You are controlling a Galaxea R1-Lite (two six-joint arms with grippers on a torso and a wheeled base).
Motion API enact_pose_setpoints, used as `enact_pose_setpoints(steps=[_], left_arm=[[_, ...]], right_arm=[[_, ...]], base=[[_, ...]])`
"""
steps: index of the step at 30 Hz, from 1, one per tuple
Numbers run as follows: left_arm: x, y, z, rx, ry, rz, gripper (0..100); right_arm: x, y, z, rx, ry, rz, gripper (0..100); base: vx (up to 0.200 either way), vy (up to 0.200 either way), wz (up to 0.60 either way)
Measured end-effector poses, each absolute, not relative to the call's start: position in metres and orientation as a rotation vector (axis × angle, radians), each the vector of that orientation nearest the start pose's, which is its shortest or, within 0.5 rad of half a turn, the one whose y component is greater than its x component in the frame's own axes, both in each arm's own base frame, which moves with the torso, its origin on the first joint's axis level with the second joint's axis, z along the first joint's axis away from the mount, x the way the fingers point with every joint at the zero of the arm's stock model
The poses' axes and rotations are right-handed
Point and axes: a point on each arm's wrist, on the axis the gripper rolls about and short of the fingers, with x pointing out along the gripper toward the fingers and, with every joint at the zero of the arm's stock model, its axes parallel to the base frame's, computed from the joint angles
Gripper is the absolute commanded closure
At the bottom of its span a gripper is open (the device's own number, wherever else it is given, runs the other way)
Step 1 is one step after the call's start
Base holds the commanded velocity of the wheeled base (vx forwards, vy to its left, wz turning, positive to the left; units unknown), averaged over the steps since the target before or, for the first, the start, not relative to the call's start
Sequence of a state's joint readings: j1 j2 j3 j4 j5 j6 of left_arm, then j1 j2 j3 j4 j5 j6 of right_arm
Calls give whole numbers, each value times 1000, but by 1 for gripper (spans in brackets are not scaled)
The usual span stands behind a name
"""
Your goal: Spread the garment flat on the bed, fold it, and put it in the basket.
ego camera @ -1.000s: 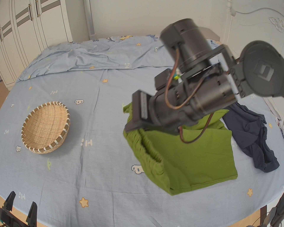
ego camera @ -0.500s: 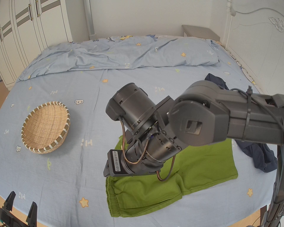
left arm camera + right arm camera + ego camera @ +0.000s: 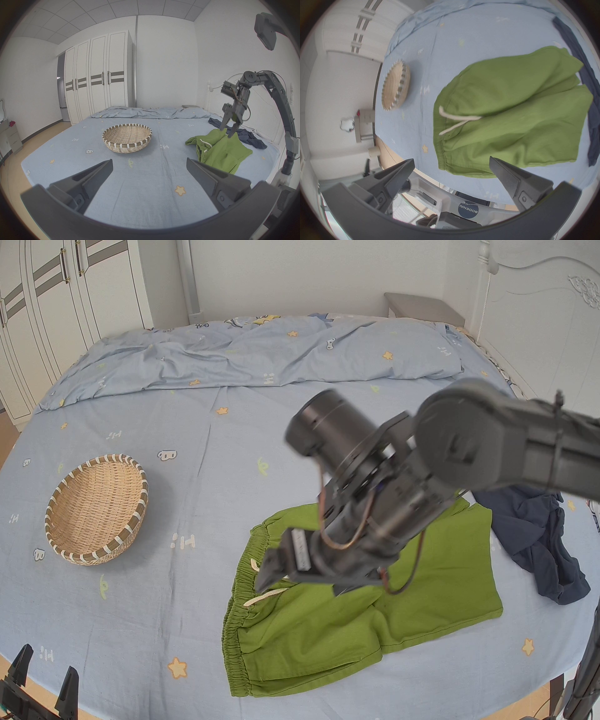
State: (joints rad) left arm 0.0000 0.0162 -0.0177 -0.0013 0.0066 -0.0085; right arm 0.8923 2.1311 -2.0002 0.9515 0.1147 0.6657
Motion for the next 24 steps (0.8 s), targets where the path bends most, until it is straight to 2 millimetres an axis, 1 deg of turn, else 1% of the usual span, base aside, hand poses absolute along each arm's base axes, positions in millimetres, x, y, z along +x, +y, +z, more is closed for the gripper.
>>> enact_pose_setpoints(steps=[2, 4, 6, 8, 11, 13, 15, 16, 17, 21, 24], left_arm=[[-23, 0, 81, -9, -3, 5, 0], [-23, 0, 81, -8, -3, 4, 0], [-23, 0, 81, -6, -2, 2, 0], [-23, 0, 81, -3, -2, 1, 0], [-23, 0, 81, 2, -4, -1, 0], [-23, 0, 82, -2, -10, -6, 0], [-26, 0, 90, -21, -39, -15, 0], [-28, 0, 98, -42, -53, -28, 0], [-29, 0, 100, -48, -57, -33, 0], [-34, 0, 123, -104, -59, -106, 0], [-35, -1, 141, -164, -26, -198, 0]], right_arm=[[249, 281, 237, 195, 1242, 491, 0], [253, 252, 263, 273, 1193, 489, 0], [253, 226, 287, 343, 1130, 502, 0], [248, 198, 309, 409, 1052, 521, 0], [241, 171, 325, 457, 967, 548, 0], [236, 158, 327, 473, 925, 560, 0], [232, 147, 324, 486, 886, 570, 0], [230, 140, 321, 492, 860, 575, 0], [229, 138, 319, 493, 853, 577, 0], [224, 125, 301, 500, 795, 591, 0], [220, 118, 285, 495, 759, 602, 0]], base=[[0, 0, 0], [0, 0, 0], [0, 0, 0], [0, 0, 0], [0, 0, 0], [0, 0, 0], [0, 0, 0], [0, 0, 0], [0, 0, 0], [0, 0, 0], [0, 0, 0]])
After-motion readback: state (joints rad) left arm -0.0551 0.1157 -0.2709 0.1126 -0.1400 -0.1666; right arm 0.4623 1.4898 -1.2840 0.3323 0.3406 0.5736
